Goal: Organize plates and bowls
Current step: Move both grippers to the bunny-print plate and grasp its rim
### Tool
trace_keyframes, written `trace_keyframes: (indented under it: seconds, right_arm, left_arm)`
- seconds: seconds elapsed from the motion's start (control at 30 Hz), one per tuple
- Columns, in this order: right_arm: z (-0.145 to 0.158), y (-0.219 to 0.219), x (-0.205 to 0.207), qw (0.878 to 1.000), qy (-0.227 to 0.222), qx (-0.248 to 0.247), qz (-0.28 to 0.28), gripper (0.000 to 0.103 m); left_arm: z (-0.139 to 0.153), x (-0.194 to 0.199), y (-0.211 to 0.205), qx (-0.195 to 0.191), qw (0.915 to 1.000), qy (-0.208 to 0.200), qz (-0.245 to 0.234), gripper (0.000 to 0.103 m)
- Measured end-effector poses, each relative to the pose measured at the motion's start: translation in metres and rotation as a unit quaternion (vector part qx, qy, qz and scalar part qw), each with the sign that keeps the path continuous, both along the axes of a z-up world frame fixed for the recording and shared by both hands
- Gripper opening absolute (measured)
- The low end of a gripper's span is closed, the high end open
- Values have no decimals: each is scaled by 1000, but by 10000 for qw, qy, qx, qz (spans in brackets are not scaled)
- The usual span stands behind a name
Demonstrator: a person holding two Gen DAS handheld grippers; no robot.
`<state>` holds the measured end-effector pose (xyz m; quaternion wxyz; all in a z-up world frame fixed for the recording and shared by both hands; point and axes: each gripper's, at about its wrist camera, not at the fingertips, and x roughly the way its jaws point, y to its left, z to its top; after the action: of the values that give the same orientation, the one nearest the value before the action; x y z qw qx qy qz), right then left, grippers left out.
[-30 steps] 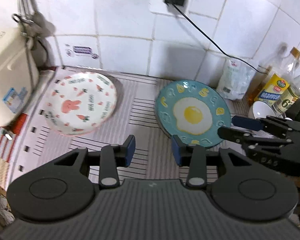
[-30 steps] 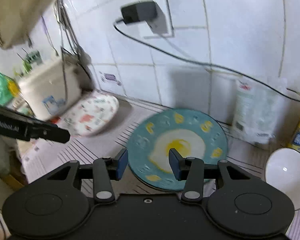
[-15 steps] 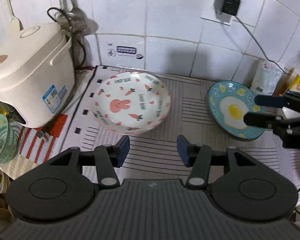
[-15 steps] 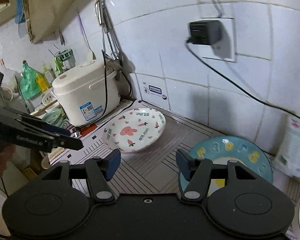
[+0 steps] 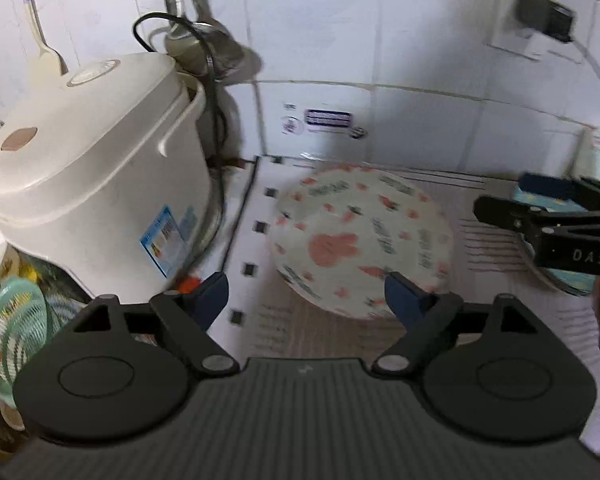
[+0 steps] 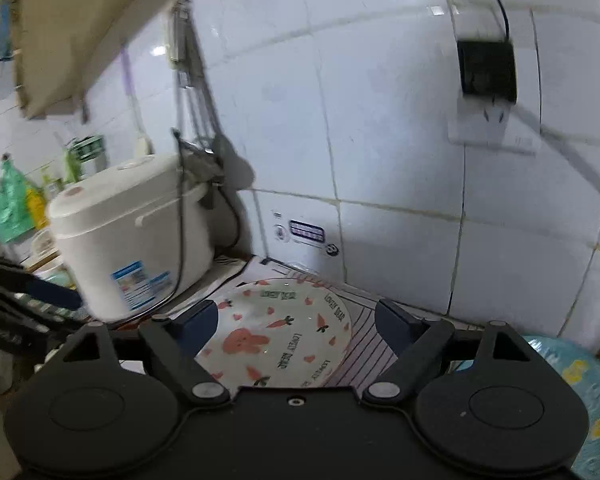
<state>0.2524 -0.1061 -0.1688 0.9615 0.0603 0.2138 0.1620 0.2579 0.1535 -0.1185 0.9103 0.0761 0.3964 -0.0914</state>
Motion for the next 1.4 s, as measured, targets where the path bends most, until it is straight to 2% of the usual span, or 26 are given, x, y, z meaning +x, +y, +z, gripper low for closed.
trace_keyframes:
  seconds: [0.07, 0.1, 0.17, 0.23, 0.33, 0.4, 0.57, 0.63, 0.67, 0.73, 0.77, 0.8, 0.83, 0.93, 1.0, 1.17, 1.3, 1.4]
  right_arm:
    - [-11, 3, 15, 9994, 209, 172, -208, 89]
    - [-17, 4, 21, 9987, 318, 270, -294, 88]
    - [-30, 8, 34, 9968, 576, 378, -418, 88]
    - [-43, 10, 43, 9944, 815, 428, -509, 85]
    - [-61, 13, 54, 9903, 1134, 548, -588, 76]
    - [-71, 14, 61, 9869, 1357, 610, -626, 63]
    - [-82, 19, 73, 9806, 1772, 631, -556, 59]
    - [-83, 23, 72, 9808, 1772, 624, -514, 56]
    - [-82, 24, 72, 9805, 1797, 631, -480, 52]
    - [-83, 22, 73, 9794, 1835, 697, -464, 44]
    - [-83, 22, 73, 9784, 1860, 738, -528, 39]
    - [-83, 20, 73, 9770, 1889, 776, -610, 23]
    - [-84, 18, 72, 9758, 1915, 737, -757, 21]
    - [-85, 16, 74, 9734, 1951, 892, -808, 20]
    - [-85, 17, 75, 9738, 1966, 839, -781, 20]
    - [-89, 10, 76, 9709, 1998, 1114, -715, 19]
    - [-90, 6, 78, 9651, 2120, 1336, -755, 18]
    - [-87, 7, 72, 9666, 2080, 1326, -692, 19]
  left_arm:
    - [-10, 12, 5, 20, 9999, -109, 11, 88]
    - [-17, 19, 8, -43, 9999, -160, 50, 92]
    - [-30, 31, 13, -200, 9995, -168, 154, 93]
    - [-46, 46, 18, -417, 9986, 83, 317, 93]
    - [-66, 62, 23, -684, 9958, 399, 466, 92]
    - [-73, 66, 19, -556, 9965, 325, 529, 90]
    - [-86, 76, 9, -504, 9970, 496, 326, 86]
    - [-92, 80, 7, -591, 9957, 579, 413, 73]
    - [-95, 82, 7, -614, 9951, 666, 404, 69]
    - [-102, 87, 6, -612, 9936, 841, 429, 52]
    - [-104, 88, 6, -629, 9931, 893, 420, 48]
    - [-107, 88, 7, -673, 9925, 945, 388, 43]
    - [-108, 88, 8, -755, 9920, 945, 352, 40]
    - [-111, 88, 6, -888, 9915, 914, 248, 33]
    - [-111, 89, 5, -941, 9908, 936, 253, 33]
    - [-110, 88, 5, -946, 9909, 923, 266, 33]
    - [-105, 97, 6, -897, 9871, 1319, 107, 32]
    - [-96, 92, 5, -711, 9918, 1056, -105, 32]
